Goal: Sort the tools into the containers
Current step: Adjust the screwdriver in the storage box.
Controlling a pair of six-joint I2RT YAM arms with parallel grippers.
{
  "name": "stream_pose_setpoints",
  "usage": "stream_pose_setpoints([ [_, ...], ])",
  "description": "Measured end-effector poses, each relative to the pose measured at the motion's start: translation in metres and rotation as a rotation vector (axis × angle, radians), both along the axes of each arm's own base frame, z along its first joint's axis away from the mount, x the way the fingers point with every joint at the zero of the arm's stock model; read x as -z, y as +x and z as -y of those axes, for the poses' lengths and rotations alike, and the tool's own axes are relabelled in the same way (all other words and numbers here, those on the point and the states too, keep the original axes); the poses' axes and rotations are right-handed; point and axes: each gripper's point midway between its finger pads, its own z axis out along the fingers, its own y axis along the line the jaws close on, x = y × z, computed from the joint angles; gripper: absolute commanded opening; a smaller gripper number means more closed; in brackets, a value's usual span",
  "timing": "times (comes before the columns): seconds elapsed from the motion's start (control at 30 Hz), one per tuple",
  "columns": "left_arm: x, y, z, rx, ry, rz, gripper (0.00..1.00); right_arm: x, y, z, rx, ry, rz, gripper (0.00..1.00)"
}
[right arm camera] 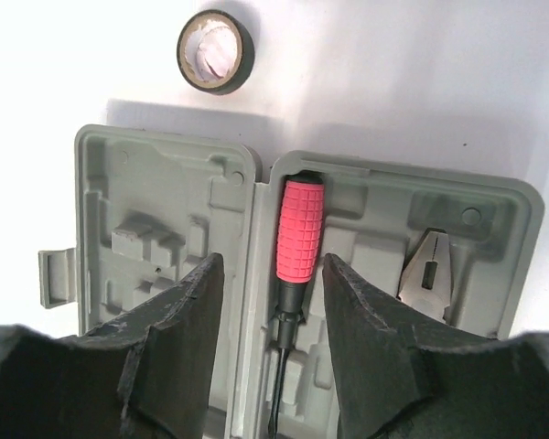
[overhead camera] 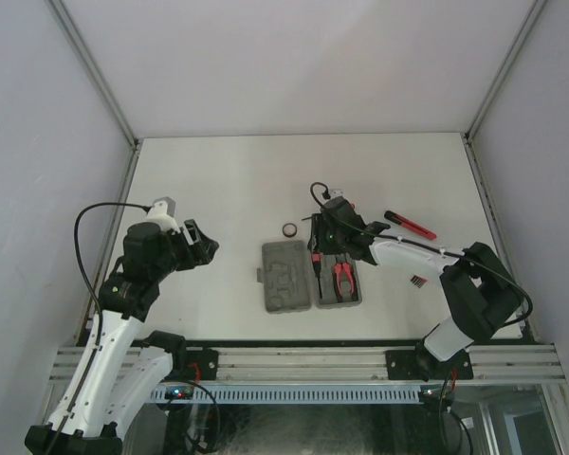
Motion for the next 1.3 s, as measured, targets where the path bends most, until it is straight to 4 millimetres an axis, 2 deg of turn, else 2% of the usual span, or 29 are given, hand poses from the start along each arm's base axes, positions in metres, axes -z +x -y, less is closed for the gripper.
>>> stream_pose_setpoints([
  [0.2, 0.0, 0.0, 0.0, 0.002, -0.001, 0.0, 0.73, -0.004, 0.0, 0.005, 0.004, -0.023, 0.015, 0.3],
  [0.37, 0.0, 0.0, 0.0, 0.002, -0.001, 0.0, 0.73, -0.003, -0.003, 0.004, -0.01, -0.05, 0.003, 0.25],
  [0.57, 0.0, 0.0, 0.0, 0.002, -0.001, 0.0, 0.73, 0.001, -0.009, -0.001, -0.039, -0.083, -0.016, 0.22],
  [0.93, 0.0, 0.0, 0.0, 0.002, -0.001, 0.0, 0.72, 0.029, -0.024, 0.0, -0.07, -0.156, -0.1, 0.17],
  [1.2, 0.0, 0.0, 0.0, 0.002, -0.001, 0.0, 0.73, 0.033, -0.018, -0.004, -0.073, -0.178, -0.107, 0.15],
  [1.3, 0.0, 0.0, 0.0, 0.002, -0.001, 0.0, 0.73, 0.032, -0.018, -0.004, -0.072, -0.184, -0.106, 0.2],
])
